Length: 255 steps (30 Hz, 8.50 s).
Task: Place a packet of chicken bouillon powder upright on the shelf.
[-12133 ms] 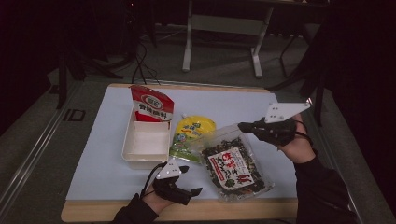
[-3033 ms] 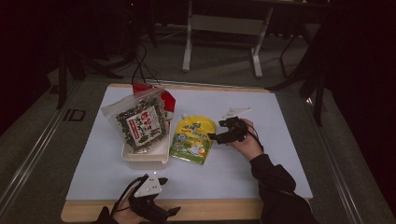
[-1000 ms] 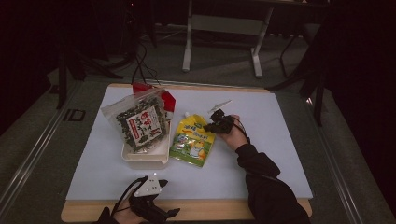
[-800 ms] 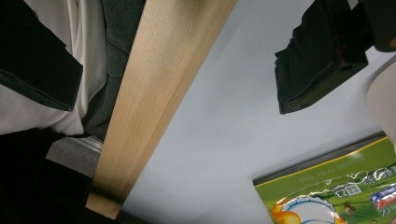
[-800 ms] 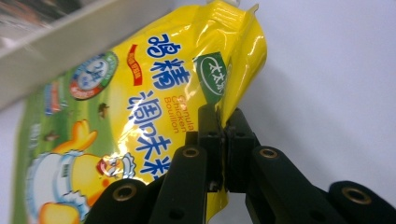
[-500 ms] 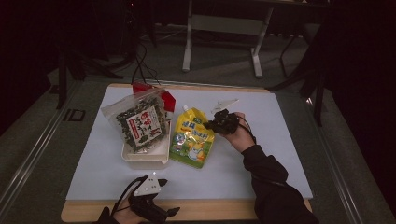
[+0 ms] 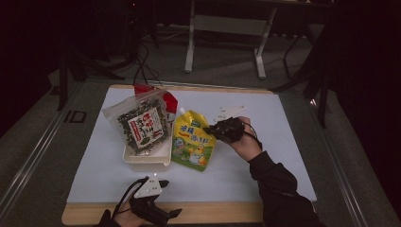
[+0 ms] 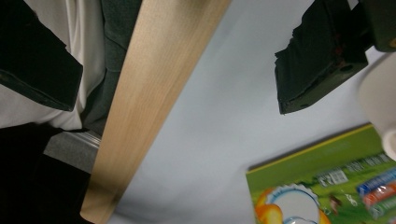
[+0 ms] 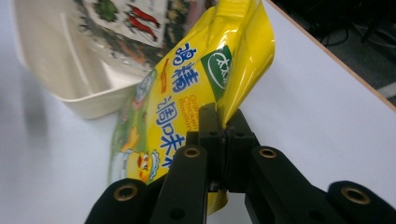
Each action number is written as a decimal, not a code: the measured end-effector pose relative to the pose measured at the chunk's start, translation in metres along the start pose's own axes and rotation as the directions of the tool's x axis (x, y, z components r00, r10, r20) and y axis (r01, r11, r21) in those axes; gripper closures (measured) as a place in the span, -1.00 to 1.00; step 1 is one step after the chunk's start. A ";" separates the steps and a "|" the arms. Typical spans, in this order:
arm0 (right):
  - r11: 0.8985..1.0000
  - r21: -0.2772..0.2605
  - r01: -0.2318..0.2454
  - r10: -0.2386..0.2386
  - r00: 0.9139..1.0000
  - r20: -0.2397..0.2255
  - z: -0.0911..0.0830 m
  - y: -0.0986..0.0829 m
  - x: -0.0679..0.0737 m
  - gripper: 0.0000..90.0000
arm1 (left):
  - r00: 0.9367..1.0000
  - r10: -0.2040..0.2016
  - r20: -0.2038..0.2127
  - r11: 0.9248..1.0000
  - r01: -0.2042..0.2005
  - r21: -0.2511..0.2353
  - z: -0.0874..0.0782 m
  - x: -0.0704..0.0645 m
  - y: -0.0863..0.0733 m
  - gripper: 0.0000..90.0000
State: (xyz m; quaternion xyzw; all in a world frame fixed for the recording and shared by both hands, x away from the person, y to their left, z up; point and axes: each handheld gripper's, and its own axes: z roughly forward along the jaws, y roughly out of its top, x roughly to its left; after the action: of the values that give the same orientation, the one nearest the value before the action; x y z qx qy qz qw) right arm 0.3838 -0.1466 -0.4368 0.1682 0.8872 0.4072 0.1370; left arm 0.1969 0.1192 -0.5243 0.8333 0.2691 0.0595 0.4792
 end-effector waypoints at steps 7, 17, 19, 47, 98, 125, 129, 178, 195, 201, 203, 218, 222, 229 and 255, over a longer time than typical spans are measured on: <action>0.998 -0.041 0.040 -0.041 0.999 -0.030 -0.012 0.000 0.020 0.96 | 0.998 0.030 -0.049 0.998 -0.033 -0.050 -0.009 0.007 0.010 -0.94; 0.995 -0.061 0.080 -0.084 0.994 -0.066 -0.019 0.003 0.038 0.95 | 0.985 0.030 -0.171 0.995 -0.045 -0.085 -0.026 0.026 0.040 -0.79; 0.995 -0.067 0.072 -0.077 0.993 -0.086 -0.021 0.003 0.040 0.94 | 0.980 0.013 -0.198 0.996 -0.031 -0.089 -0.029 0.035 0.046 -0.77; 0.993 -0.072 0.095 -0.103 0.988 -0.116 -0.024 0.003 0.048 0.94 | 0.975 0.032 -0.220 0.994 -0.054 -0.096 -0.013 0.117 0.090 0.24; 0.991 -0.086 -0.103 0.085 0.978 -0.191 -0.009 -0.012 0.032 0.71 | 0.971 0.112 -0.210 0.987 -0.133 -0.086 -0.018 0.107 0.090 1.00; 0.989 -0.148 0.001 -0.023 0.989 -0.149 -0.056 0.018 0.025 1.00 | 0.988 0.117 -0.104 0.990 -0.124 -0.062 -0.039 0.066 0.105 -0.61; 0.988 -0.156 0.006 -0.030 0.988 -0.151 -0.055 0.023 0.025 1.00 | 0.990 0.129 -0.055 0.991 -0.131 -0.037 -0.034 0.054 0.101 -0.73; 0.946 -0.311 0.086 -0.191 0.926 -0.326 0.030 0.080 0.069 1.00 | 0.969 0.192 0.156 0.971 -0.211 0.116 0.040 -0.006 0.027 -0.93; 0.943 -0.329 0.054 -0.181 0.912 -0.368 0.055 0.089 0.077 1.00 | 0.972 0.170 0.163 0.975 -0.189 0.115 0.040 -0.002 0.022 -0.93; 0.952 -0.298 0.067 -0.182 0.907 -0.379 0.069 0.083 0.084 1.00 | 0.971 0.173 0.165 0.974 -0.194 0.121 0.040 -0.001 0.022 -0.93; 0.956 -0.286 0.062 -0.175 0.904 -0.390 0.074 0.078 0.085 1.00 | 0.971 0.177 0.161 0.973 -0.198 0.121 0.040 -0.001 0.022 -0.93; 0.971 -0.238 0.034 -0.125 0.916 -0.381 0.073 0.062 0.082 0.21 | 0.971 0.170 0.170 0.976 -0.189 0.106 0.040 -0.001 0.022 -0.93; 0.976 -0.219 0.015 -0.088 0.940 -0.330 0.063 0.052 0.073 -0.17 | 0.971 0.167 0.173 0.976 -0.187 0.110 0.041 -0.001 0.022 -0.93; 0.979 -0.204 -0.002 -0.060 0.952 -0.300 0.046 0.027 0.062 -0.66 | 0.972 0.158 0.176 0.978 -0.178 0.105 0.041 0.000 0.023 -0.93; 0.987 -0.118 -0.108 0.082 0.974 -0.210 0.013 -0.083 0.038 -0.68 | 0.971 0.164 0.175 0.976 -0.186 0.115 0.043 -0.001 0.022 -0.93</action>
State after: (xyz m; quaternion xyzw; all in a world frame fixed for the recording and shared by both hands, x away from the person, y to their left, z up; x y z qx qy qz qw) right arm 0.3387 -0.1733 -0.5131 0.1587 0.8593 0.4848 0.0361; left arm 0.2203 0.0772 -0.5290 0.8855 0.1572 0.0148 0.4370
